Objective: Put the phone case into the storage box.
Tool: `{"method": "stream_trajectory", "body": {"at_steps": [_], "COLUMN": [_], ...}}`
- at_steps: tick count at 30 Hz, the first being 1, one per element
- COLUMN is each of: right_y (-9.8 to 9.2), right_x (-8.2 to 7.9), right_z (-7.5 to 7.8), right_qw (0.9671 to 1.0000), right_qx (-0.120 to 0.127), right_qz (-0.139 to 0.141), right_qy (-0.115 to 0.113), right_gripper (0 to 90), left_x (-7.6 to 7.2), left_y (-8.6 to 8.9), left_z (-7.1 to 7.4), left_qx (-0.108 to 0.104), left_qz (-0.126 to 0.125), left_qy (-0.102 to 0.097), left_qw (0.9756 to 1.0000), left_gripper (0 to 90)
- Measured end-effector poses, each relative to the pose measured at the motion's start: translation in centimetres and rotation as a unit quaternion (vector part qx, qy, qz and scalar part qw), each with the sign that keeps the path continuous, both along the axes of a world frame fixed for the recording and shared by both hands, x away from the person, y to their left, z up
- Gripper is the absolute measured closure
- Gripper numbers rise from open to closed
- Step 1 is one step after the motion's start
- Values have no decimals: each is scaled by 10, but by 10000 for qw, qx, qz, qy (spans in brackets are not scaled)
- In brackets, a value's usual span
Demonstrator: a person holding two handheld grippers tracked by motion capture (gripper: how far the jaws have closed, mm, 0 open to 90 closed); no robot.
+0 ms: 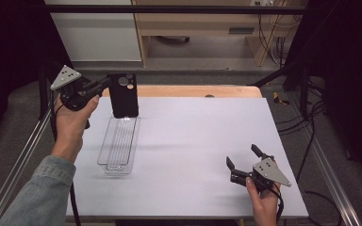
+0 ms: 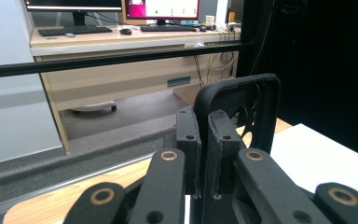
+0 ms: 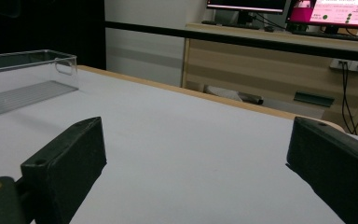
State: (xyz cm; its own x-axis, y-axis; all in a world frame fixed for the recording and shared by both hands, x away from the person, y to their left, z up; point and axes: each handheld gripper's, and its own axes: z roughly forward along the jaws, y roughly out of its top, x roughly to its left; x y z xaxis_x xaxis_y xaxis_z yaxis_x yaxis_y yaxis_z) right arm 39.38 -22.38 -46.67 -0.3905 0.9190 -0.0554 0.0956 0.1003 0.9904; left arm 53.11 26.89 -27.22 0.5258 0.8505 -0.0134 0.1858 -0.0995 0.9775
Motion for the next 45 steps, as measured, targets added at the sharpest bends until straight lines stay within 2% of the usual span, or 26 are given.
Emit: {"method": "stream_trajectory", "body": {"at_steps": [4,8,12,21,45], "right_y": [2,6,7,3,3], "right_x": [0,-3,-3,-2,-1], "right_z": [-2,0,-1,-2,-4], "right_qw": [9999,9998,9998,9999,9999], "right_qx": [47,-16,-50,-2,-26], "right_qz": [122,173,168,101,69], "right_qy": [106,60,40,74,134], "right_gripper": [42,39,38,38,37], "left_x": [3,6,10,22,37], "left_y": [2,2,2,7,19], "left_z": [1,0,-3,-12,-22], "left_qx": [6,2,38,-27,-2], "left_qz": [35,48,62,114,219], "left_qy": [-65,-103,-89,-82,-82], "left_qw": [10000,9999,9999,9999,9997], "left_gripper": [840,840,840,840,840]}}
